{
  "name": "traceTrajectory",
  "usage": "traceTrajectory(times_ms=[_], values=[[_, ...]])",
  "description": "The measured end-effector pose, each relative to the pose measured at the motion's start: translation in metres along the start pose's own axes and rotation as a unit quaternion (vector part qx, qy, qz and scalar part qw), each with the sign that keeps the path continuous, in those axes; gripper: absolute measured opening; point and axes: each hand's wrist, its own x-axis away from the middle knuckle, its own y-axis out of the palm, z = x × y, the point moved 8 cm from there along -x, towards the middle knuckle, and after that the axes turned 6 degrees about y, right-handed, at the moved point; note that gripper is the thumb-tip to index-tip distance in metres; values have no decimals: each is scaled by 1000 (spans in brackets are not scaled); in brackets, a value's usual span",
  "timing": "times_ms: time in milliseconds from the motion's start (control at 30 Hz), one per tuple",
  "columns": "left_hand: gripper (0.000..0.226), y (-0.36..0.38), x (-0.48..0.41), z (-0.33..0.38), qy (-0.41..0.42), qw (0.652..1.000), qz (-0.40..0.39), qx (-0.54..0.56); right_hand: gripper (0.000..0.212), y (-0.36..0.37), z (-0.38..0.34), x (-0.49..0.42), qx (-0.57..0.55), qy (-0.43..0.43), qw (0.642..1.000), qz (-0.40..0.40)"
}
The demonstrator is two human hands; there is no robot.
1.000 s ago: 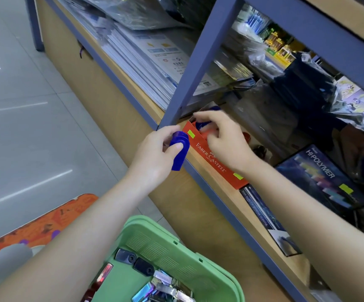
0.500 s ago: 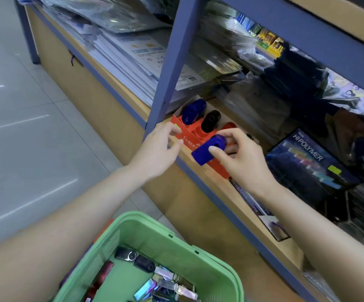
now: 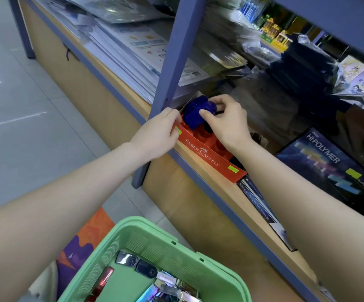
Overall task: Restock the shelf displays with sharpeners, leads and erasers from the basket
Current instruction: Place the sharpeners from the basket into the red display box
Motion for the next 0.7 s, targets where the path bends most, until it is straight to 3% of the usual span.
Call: traceTrajectory(times_ms=[100, 300, 533, 700], values=[[25, -4, 7, -3, 30, 1000, 5, -5, 33, 10, -7, -5, 40, -31, 998, -44], [34, -7, 9, -9, 48, 998, -2, -50, 34, 21, -23, -12, 97, -83, 990, -58], [32, -10, 5, -10, 88, 991, -11, -98, 33, 41, -23, -19, 148, -68, 982, -95], [34, -10, 3, -8, 110, 987, -21, -119, 39, 40, -31, -13, 223, -102, 968, -52]])
